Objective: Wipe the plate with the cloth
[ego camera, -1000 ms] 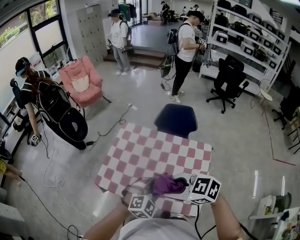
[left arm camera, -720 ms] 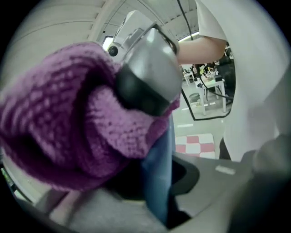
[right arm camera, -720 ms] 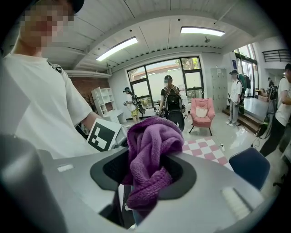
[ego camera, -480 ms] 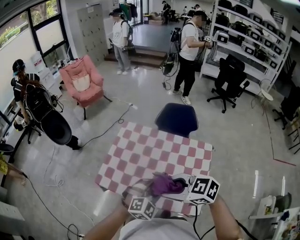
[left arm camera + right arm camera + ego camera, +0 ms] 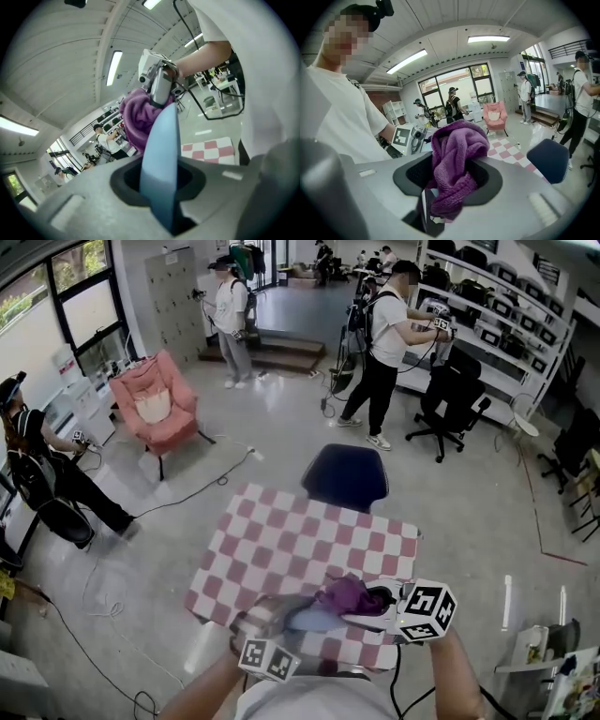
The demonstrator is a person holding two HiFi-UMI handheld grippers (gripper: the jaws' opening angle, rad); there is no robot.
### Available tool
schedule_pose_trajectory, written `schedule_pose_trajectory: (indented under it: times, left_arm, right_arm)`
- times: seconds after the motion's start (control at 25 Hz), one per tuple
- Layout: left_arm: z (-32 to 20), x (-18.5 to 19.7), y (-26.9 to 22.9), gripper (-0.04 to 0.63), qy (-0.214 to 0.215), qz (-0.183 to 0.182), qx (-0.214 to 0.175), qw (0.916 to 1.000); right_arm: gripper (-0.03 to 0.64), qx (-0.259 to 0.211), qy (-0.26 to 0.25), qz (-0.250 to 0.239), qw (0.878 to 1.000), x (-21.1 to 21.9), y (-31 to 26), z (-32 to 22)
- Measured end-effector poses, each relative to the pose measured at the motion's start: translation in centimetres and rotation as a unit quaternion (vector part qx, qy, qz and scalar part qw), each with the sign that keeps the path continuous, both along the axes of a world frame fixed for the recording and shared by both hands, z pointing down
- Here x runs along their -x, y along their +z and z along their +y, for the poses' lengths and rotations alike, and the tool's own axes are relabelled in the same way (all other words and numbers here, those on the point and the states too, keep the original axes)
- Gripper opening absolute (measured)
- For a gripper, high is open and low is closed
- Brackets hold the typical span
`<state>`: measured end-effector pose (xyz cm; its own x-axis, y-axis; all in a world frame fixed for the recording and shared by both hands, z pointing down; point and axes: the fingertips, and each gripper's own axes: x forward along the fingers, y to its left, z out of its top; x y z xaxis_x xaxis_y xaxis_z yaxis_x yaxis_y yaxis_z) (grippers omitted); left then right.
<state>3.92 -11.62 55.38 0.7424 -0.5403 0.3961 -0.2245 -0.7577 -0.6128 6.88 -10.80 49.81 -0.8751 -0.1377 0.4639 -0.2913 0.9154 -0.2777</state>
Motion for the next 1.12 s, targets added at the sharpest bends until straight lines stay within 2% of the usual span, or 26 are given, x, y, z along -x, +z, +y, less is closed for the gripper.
schedule_pose_trajectory:
  times: [0.36, 0.56, 0.8, 0.96, 1.12]
  left_arm:
    - [-0.8, 1.3, -3.1, 0.072, -0.014, 0.031, -0.06, 0.9976]
    - [-1.1, 2.4, -5.3, 0.072, -0.02, 0.052, -0.093, 0.9941]
    - [-1.2, 3.1, -7.0, 0.072, -0.016, 0.059, -0.123, 0.9906]
    - [-0.7, 2.9, -8.0, 0.072, -0.007, 0.067, -0.143, 0.9875]
    - [-0.3, 2.4, -8.7, 0.072, 0.009, 0.07, -0.161, 0.9844]
  right_arm:
    - [0.175, 0.018, 0.041, -0.059, 0.997, -2.6, -0.9, -1.8]
    - [0.175, 0.038, 0.062, -0.107, 0.992, -3.9, -1.8, -3.1]
    - [0.175, 0.061, 0.078, -0.143, 0.985, -4.8, -1.9, -4.2]
    - [0.175, 0.076, 0.096, -0.147, 0.982, -5.9, -1.5, -5.2]
    - [0.175, 0.087, 0.108, -0.121, 0.983, -7.1, -0.9, -5.8]
